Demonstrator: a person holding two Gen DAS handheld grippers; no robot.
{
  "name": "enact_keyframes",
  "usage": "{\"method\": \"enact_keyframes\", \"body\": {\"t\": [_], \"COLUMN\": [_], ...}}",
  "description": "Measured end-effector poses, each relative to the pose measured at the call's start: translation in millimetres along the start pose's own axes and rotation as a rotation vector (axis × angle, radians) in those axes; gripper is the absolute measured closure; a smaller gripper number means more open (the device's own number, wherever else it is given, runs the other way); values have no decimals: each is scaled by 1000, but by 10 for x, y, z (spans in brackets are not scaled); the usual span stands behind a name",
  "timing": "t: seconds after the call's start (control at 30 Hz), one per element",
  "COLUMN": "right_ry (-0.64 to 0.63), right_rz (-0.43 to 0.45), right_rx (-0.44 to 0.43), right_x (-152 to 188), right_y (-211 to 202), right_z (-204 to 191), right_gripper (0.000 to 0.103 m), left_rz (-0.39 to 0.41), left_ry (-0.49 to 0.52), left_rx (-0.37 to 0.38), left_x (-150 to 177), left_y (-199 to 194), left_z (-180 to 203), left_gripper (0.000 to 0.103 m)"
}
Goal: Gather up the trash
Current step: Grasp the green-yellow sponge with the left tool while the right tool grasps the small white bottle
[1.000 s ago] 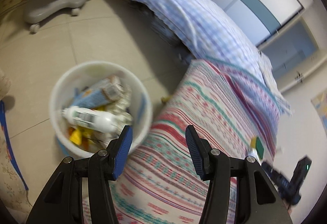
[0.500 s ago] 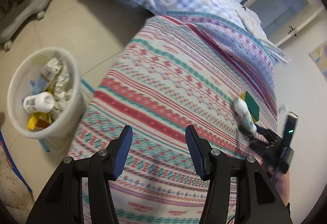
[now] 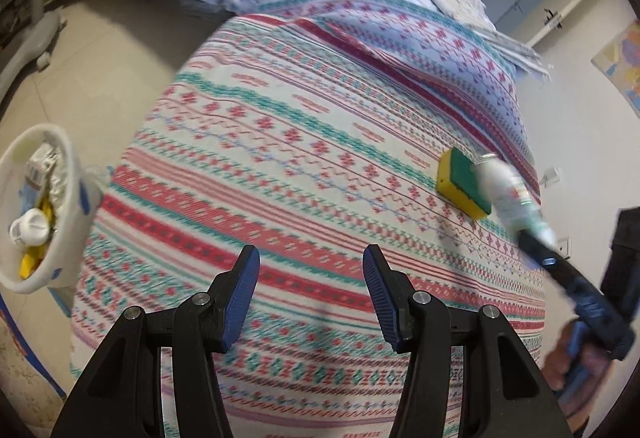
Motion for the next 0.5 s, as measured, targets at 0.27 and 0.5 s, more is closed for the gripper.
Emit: {"method": "enact_keyframes", "body": {"t": [0.27, 0.5], "right_ry": [363, 441], "right_rz": [137, 156], "right_rx": [88, 86], "right_x": [347, 379], "right_y": [-549, -598], "right_z": [754, 961], "right_gripper": [65, 65], "left_rz": [4, -86], "left_ry": [306, 438], "left_rx": [-26, -29], "left_x": [109, 50], "left_y": [405, 1065], "left_z": [1103, 1937], "left_gripper": [31, 27]}}
Point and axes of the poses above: each gripper's, at about its wrist camera, not at the fingertips, and y roughly the way its jaws point, z to its right, x to its underside, the point moved 5 cm from there along y, roughly the way its jaws point, and after that the axes turned 14 degrees about -y, right-handed, at the moved point
